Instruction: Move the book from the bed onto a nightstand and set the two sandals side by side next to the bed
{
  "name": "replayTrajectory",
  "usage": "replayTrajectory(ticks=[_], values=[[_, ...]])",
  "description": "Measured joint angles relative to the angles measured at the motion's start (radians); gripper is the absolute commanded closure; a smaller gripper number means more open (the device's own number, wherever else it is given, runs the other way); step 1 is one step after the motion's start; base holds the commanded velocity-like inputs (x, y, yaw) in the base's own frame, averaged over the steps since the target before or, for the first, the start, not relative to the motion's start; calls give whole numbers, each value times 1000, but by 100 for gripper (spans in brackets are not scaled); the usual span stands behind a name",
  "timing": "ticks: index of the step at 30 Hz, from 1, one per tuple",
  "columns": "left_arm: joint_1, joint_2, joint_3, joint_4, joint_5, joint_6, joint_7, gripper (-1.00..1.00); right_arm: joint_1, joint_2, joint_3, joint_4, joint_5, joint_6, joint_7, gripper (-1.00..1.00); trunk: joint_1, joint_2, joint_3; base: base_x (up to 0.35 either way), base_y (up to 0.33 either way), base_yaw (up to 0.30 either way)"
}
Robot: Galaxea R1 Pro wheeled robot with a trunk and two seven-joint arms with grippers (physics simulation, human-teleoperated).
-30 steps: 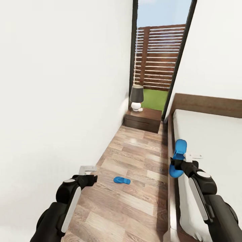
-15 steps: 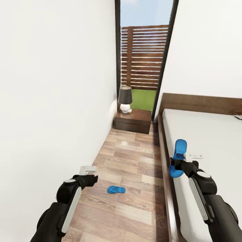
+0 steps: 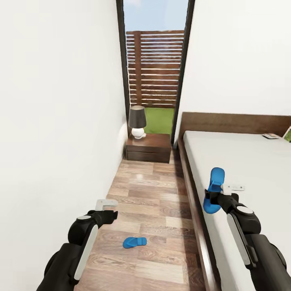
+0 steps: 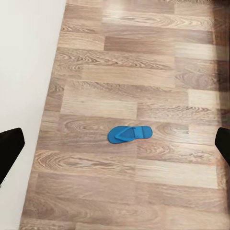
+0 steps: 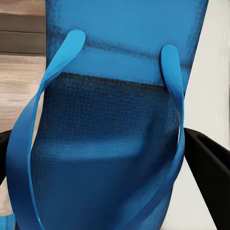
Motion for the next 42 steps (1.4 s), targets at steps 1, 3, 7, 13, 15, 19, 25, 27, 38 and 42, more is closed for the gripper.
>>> replayTrajectory(ticks=[1, 3, 7, 13, 15, 19, 25, 27, 38, 42], values=[[0, 0, 0, 0, 0, 0, 0, -100, 0, 0, 0, 0, 0, 0, 0, 100, 0, 0, 0, 313, 173, -252], [0, 0, 0, 0, 1, 0, 0, -100, 0, 0, 0, 0, 0, 0, 0, 100, 0, 0, 0, 313, 171, -252], [0, 0, 0, 0, 1, 0, 0, -100, 0, 0, 0, 0, 0, 0, 0, 100, 0, 0, 0, 311, 185, -252], [0, 0, 0, 0, 0, 0, 0, -100, 0, 0, 0, 0, 0, 0, 0, 100, 0, 0, 0, 310, 176, -252], [0, 0, 0, 0, 0, 0, 0, -100, 0, 0, 0, 0, 0, 0, 0, 100, 0, 0, 0, 315, 138, -252], [0, 0, 0, 0, 0, -1, 0, -100, 0, 0, 0, 0, 0, 0, 0, 100, 0, 0, 0, 316, 129, -251], [0, 0, 0, 0, 0, -2, 0, -100, 0, 0, 1, 0, 1, 0, 0, 100, 1, 0, 0, 202, 83, -89], [0, 0, 0, 0, 0, -2, 0, -100, 0, 0, 2, 0, 1, 0, 0, 100, 1, 0, 0, 21, 9, -5], [0, 0, 0, 0, 1, -2, -1, -100, 0, 0, 15, 0, -1, 0, 0, 100, 0, 0, 0, 135, 1, -1], [0, 0, 0, 0, 2, -2, -1, -100, 0, 1, 87, 3, -2, 1, -6, 100, 1, 0, 0, 33, 0, 0]])
